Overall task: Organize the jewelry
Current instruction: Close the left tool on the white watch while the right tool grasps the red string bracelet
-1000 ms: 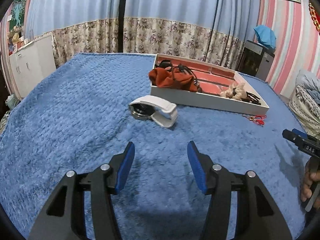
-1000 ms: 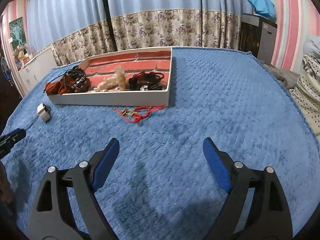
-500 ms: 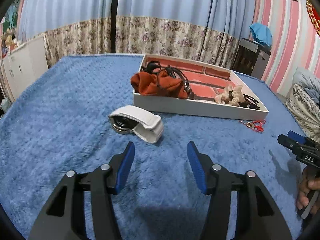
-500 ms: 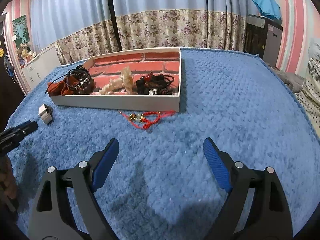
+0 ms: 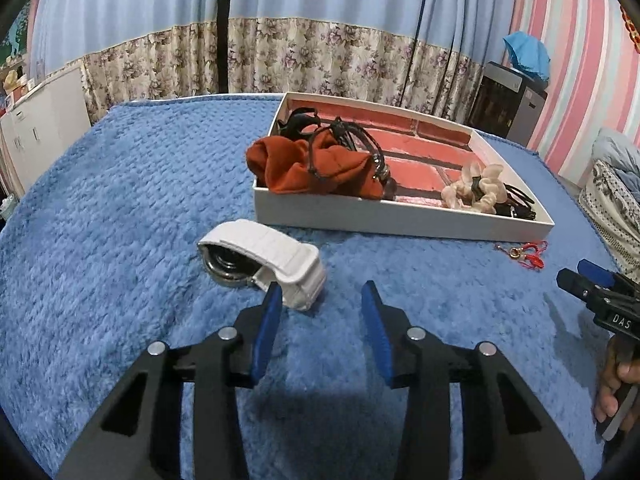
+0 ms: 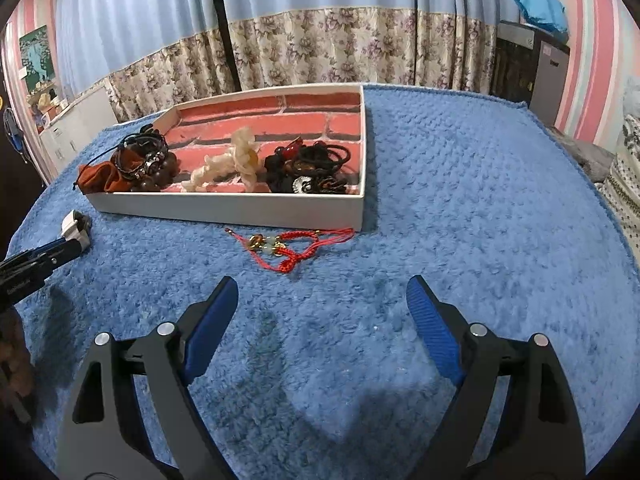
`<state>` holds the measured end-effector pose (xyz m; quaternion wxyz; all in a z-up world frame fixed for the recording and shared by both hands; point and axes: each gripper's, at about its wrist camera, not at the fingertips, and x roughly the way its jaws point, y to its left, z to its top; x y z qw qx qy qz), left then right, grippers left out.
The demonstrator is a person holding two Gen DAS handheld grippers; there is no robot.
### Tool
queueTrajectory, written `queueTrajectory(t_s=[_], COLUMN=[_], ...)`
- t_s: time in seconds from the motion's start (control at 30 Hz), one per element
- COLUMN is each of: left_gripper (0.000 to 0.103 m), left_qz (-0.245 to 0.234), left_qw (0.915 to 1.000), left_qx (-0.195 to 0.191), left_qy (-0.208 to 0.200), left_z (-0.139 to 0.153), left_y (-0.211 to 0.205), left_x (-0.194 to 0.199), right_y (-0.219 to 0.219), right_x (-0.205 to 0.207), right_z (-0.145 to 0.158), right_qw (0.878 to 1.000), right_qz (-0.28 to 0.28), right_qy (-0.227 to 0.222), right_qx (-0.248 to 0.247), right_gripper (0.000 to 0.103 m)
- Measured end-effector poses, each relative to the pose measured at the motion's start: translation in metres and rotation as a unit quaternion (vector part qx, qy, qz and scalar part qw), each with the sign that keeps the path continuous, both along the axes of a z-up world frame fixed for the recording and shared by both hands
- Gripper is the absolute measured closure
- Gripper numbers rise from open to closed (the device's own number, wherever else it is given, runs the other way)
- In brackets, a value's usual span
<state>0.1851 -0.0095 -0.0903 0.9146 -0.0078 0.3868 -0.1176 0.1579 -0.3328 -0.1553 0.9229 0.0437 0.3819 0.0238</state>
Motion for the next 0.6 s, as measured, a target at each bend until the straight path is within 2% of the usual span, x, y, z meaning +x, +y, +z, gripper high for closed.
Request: queueTrajectory(t_s=[0.23,0.33,0.5,0.6], left_gripper=[0.07,0.074,0.075,0.076], left_qz=[-0.009,-0.012,-0.008,-0.009], left_qw=[0.9999,0.9998,0.9998,0.9998], left_qx=[0.0,0.0,-0.005,-0.001], left_qy=[0.012,0.014,0.018,0.017], left_z=[-0.005,-0.006,-0.008,-0.008], left_y=[-0.003,-0.005,-0.005,-0.006], left_x=[0.011,0.015,0.02,0.021], right_y=[0.005,0.007,0.008,0.006], right_x=[0.013,0.021,0.032,0.034], right_z=[-0.008,-0.01,-0.016,-0.016], right_qw=[1.0,1.0,0.999,0.999], right_qz=[0.003,0.005,-0.003,-0.006], right_qy=[0.017,0.027,0.043,0.042], right_qx=[0.004,0.009,0.011,0.015], right_gripper=[0.02,0.027,0.048,0.053])
